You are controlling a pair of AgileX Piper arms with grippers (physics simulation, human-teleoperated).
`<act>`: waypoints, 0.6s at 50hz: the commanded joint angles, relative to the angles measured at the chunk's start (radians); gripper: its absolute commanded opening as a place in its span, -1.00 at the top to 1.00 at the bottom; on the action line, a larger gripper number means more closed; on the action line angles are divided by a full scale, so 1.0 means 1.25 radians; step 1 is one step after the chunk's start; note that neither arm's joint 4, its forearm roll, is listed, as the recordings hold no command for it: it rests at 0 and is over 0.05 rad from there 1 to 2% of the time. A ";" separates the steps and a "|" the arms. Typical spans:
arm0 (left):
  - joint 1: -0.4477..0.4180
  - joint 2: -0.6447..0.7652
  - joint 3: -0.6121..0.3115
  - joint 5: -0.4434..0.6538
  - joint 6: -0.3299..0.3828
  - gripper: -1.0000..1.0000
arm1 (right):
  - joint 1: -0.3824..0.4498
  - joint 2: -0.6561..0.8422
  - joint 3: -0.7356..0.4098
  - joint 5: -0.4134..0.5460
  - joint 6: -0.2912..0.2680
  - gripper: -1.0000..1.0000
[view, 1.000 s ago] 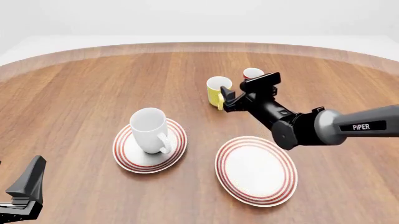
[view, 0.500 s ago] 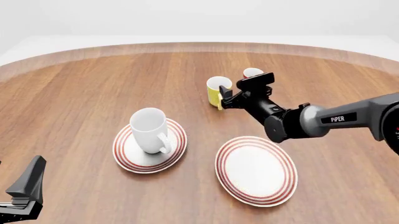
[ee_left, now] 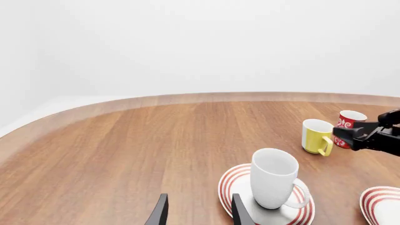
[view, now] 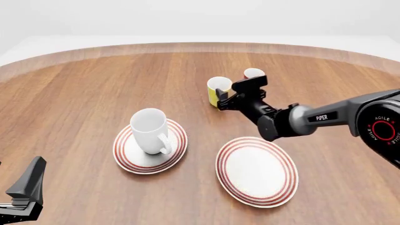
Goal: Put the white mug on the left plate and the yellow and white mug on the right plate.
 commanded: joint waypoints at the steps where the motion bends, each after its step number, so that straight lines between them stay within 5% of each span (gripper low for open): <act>1: 0.000 0.000 0.000 0.000 0.000 -1.00 | 0.001 0.034 -0.026 0.006 0.012 -1.00; 30: 0.000 0.000 0.000 0.000 0.000 -1.00 | -0.001 0.108 -0.084 0.025 0.038 -1.00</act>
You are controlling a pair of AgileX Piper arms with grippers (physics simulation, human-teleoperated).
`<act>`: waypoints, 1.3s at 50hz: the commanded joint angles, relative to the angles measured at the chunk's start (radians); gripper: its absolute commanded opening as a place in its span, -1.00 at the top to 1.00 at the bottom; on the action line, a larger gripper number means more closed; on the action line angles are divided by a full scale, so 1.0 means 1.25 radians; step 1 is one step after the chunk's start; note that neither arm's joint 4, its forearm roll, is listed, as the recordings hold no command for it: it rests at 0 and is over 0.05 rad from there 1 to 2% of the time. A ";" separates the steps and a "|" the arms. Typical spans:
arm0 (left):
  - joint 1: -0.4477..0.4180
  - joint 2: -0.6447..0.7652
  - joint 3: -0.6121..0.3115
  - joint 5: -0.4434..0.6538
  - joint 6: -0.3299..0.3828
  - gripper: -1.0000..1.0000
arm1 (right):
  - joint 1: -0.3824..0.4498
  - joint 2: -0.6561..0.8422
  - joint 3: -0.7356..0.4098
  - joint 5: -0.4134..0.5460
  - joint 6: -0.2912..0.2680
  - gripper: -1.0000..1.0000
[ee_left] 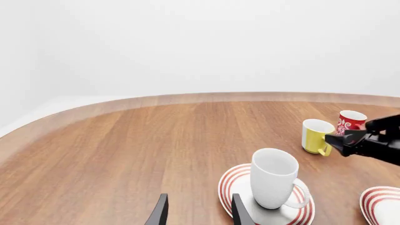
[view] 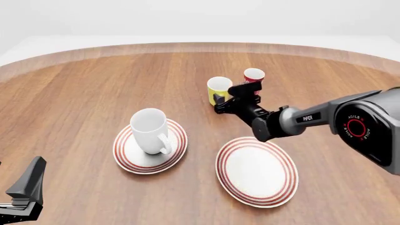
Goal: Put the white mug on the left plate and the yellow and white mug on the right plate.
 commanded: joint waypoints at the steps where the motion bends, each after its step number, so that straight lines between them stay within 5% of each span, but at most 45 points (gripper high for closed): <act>1: 0.000 0.000 0.000 0.000 0.000 -1.00 | 0.001 0.028 -0.023 0.009 0.010 -1.00; 56: 0.000 0.000 0.000 0.000 0.000 -1.00 | 0.014 0.104 -0.093 0.065 0.045 -1.00; 57: 0.000 0.000 0.000 0.000 0.000 -1.00 | 0.012 0.100 -0.090 0.062 0.043 1.00; 65: 0.000 0.000 0.000 0.000 0.000 -1.00 | 0.000 0.060 -0.052 0.036 0.029 1.00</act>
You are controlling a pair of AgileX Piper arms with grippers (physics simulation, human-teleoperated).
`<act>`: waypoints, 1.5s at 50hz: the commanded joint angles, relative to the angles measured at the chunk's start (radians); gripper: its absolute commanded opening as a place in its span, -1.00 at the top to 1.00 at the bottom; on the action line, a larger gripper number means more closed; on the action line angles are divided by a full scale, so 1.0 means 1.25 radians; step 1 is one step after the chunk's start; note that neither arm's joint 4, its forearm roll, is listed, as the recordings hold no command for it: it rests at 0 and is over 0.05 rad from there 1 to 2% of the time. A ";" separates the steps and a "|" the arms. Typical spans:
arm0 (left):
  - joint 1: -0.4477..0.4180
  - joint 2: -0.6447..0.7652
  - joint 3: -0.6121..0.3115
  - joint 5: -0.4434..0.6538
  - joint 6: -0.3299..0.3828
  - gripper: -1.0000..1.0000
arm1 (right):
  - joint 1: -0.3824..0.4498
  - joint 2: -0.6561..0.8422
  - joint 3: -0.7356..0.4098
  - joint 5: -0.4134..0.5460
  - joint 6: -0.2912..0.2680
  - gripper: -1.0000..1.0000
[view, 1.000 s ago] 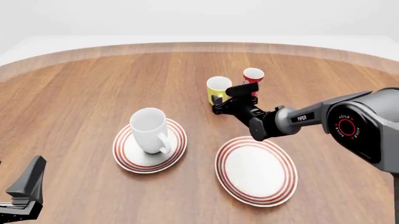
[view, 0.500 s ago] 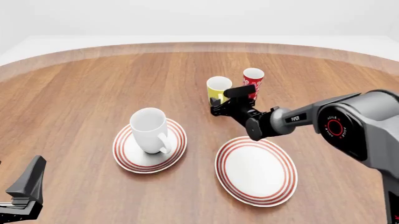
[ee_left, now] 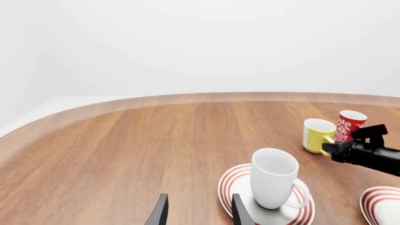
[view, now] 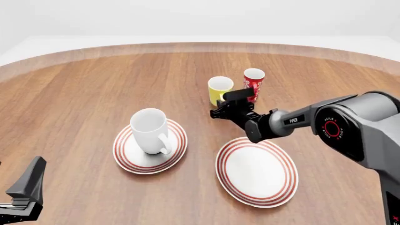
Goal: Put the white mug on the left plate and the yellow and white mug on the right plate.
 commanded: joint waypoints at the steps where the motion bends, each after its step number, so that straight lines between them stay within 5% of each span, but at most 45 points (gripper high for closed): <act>1: 0.000 0.000 0.000 0.000 0.000 -1.00 | -0.006 -0.038 0.034 -0.018 -0.005 1.00; 45: 0.000 0.000 0.000 0.000 0.000 -1.00 | 0.080 -0.337 0.342 -0.113 -0.079 1.00; 75: 0.000 0.000 0.000 0.000 0.000 -1.00 | 0.092 -0.550 0.571 -0.174 -0.062 1.00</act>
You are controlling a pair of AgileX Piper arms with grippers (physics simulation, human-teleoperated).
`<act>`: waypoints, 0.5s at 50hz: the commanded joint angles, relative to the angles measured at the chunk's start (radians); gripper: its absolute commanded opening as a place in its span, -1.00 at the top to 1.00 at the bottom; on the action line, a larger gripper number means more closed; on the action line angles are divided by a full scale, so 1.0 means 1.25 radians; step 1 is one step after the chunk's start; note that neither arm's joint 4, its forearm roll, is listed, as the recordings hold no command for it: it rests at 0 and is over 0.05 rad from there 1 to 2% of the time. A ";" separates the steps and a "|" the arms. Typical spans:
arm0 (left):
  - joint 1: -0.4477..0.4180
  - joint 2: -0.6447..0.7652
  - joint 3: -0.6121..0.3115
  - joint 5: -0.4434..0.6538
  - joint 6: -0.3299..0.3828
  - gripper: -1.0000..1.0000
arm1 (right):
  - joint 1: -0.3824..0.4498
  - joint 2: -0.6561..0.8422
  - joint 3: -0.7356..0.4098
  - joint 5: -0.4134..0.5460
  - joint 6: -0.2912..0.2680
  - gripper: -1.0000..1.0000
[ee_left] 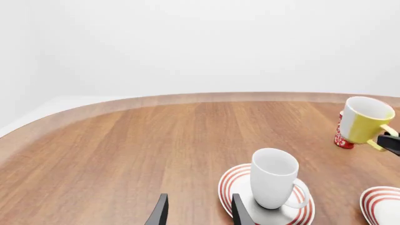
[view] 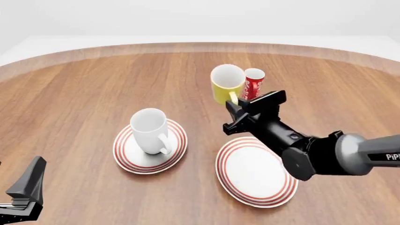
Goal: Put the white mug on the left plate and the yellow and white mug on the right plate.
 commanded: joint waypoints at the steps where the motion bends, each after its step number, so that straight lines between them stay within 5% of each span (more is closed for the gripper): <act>1: 0.000 0.000 0.000 0.000 0.000 -1.00 | 0.011 -0.087 0.087 -0.018 0.022 1.00; 25: 0.000 0.000 0.000 0.000 0.000 -1.00 | 0.013 -0.319 0.226 0.050 0.032 1.00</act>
